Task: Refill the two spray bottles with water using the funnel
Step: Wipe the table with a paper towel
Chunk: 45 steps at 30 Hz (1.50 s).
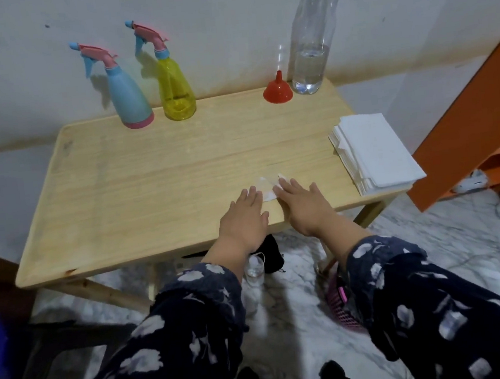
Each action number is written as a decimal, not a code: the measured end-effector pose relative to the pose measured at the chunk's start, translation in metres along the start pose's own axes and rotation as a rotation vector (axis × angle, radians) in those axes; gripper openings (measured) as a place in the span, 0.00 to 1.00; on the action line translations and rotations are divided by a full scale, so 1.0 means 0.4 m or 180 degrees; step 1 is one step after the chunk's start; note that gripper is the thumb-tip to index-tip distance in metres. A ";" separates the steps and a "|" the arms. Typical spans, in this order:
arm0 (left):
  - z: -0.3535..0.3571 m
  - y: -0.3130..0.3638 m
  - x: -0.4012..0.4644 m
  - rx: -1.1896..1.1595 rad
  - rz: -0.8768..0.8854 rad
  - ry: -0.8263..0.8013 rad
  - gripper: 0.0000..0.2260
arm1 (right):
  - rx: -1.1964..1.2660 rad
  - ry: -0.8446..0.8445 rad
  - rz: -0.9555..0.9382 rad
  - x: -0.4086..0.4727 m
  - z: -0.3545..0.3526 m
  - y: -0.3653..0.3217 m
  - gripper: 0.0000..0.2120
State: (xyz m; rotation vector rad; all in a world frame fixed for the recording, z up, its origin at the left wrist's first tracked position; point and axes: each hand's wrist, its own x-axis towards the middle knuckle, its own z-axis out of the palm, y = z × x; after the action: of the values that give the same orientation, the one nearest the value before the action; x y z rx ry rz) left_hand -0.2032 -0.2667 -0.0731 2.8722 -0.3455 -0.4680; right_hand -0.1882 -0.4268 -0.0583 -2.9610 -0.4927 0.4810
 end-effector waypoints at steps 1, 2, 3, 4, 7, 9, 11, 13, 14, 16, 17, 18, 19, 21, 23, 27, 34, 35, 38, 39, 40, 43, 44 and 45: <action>0.012 0.007 -0.017 -0.0015 0.0005 0.0027 0.25 | 0.0052 -0.0002 -0.0048 -0.019 0.007 0.002 0.29; 0.022 0.014 -0.035 -0.0039 0.0001 0.0043 0.25 | 0.0114 -0.0004 -0.0092 -0.037 0.014 0.006 0.31; 0.031 0.021 -0.051 -0.0058 -0.0022 0.0048 0.25 | 0.0163 -0.0007 -0.0124 -0.055 0.021 0.012 0.33; 0.037 0.028 -0.066 -0.0058 -0.0062 0.0059 0.25 | 0.0180 -0.0005 -0.0146 -0.071 0.027 0.018 0.34; 0.046 0.052 -0.104 -0.0101 -0.0210 0.0111 0.25 | 0.0149 0.0002 -0.0248 -0.113 0.039 0.033 0.35; 0.052 0.079 -0.135 -0.0191 -0.0304 0.0138 0.25 | 0.0082 -0.0007 -0.0351 -0.144 0.045 0.044 0.36; 0.064 0.117 -0.174 -0.0249 -0.0359 0.0129 0.25 | 0.0034 -0.0003 -0.0445 -0.186 0.049 0.060 0.35; 0.083 0.163 -0.211 -0.0259 -0.0362 0.0121 0.25 | 0.0049 -0.0002 -0.0509 -0.236 0.054 0.082 0.34; 0.093 0.189 -0.226 -0.0251 -0.0354 0.0124 0.25 | 0.0084 -0.0006 -0.0518 -0.263 0.056 0.097 0.34; 0.112 0.243 -0.243 -0.0256 -0.0324 0.0125 0.25 | 0.0138 0.0045 -0.0502 -0.311 0.063 0.133 0.32; 0.119 0.271 -0.246 -0.0259 -0.0291 0.0111 0.26 | 0.0175 0.0101 -0.0464 -0.334 0.069 0.155 0.31; 0.126 0.302 -0.245 -0.0242 -0.0246 0.0088 0.26 | 0.0225 0.0162 -0.0399 -0.355 0.076 0.180 0.31; 0.134 0.335 -0.243 -0.0200 -0.0187 0.0064 0.26 | 0.0274 0.0217 -0.0315 -0.378 0.084 0.207 0.30; 0.154 0.404 -0.235 -0.0094 -0.0053 0.0006 0.27 | 0.0383 0.0229 -0.0121 -0.430 0.098 0.265 0.32; 0.179 0.473 -0.221 -0.0034 0.0068 -0.0084 0.28 | 0.0461 0.0146 0.0060 -0.485 0.115 0.329 0.33; 0.251 0.601 -0.169 -0.0036 0.0390 -0.0303 0.28 | 0.0559 0.0082 0.0430 -0.573 0.174 0.455 0.34; 0.432 0.741 -0.021 -0.0020 0.0894 -0.0682 0.25 | 0.0596 -0.0089 0.1035 -0.603 0.321 0.639 0.30; 0.461 0.748 0.010 -0.0022 0.0925 -0.0790 0.24 | 0.0666 -0.0166 0.1083 -0.593 0.351 0.664 0.31; 0.555 0.746 0.104 -0.0001 0.0963 -0.1121 0.22 | 0.1057 -0.0332 0.1230 -0.547 0.456 0.732 0.31; 0.589 0.741 0.132 0.0032 0.0993 -0.1203 0.22 | 0.1175 -0.0350 0.1263 -0.530 0.495 0.752 0.31; 0.620 0.736 0.155 0.0069 0.1010 -0.1332 0.22 | 0.1253 -0.0353 0.1295 -0.516 0.537 0.769 0.30; 0.733 0.707 0.210 0.0099 0.0976 -0.1728 0.23 | 0.1383 -0.0276 0.1429 -0.485 0.665 0.804 0.28; 0.769 0.695 0.221 0.0039 0.0907 -0.1834 0.24 | 0.1419 -0.0261 0.1489 -0.481 0.702 0.809 0.28; 0.799 0.684 0.227 -0.0050 0.0828 -0.1894 0.25 | 0.1425 -0.0245 0.1537 -0.479 0.734 0.809 0.27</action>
State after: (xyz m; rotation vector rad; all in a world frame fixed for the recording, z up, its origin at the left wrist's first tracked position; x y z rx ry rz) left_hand -0.2797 -0.6039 -0.3289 2.5566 -0.7870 -1.2547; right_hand -0.3587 -0.7815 -0.3284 -2.6053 0.3057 0.6470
